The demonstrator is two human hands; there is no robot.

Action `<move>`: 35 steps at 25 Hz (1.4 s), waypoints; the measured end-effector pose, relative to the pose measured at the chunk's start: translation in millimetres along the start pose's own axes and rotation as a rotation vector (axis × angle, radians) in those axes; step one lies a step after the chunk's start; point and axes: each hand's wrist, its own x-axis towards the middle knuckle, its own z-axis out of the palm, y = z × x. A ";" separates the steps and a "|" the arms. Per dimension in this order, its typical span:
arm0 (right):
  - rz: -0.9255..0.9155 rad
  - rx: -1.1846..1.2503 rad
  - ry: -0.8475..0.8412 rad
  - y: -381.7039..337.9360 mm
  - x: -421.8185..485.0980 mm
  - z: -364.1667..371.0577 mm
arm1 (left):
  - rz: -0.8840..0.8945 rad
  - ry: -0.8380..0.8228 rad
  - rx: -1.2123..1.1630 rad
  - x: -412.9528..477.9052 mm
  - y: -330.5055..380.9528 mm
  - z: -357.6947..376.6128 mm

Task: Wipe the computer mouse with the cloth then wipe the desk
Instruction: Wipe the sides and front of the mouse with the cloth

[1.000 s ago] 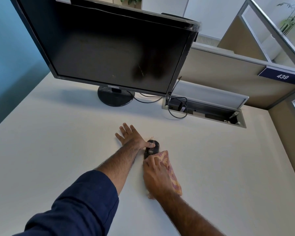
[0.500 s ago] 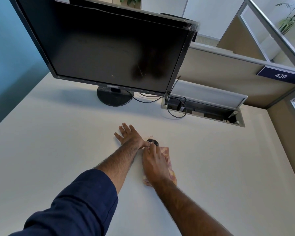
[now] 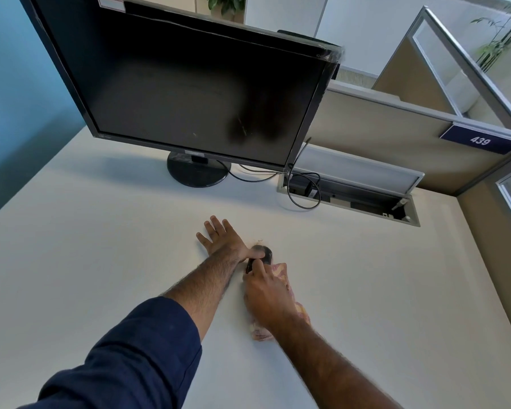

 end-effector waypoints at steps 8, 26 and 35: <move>0.187 0.066 0.107 -0.6 9.8 -3.1 | -0.023 -0.002 0.032 3.2 1.0 3.2; 0.046 -0.156 0.067 -17.9 15.7 -1.8 | -0.024 0.022 0.018 1.3 1.8 4.8; 0.032 -0.263 -0.004 -24.4 8.5 3.2 | -0.014 -0.004 0.008 -3.8 0.7 0.0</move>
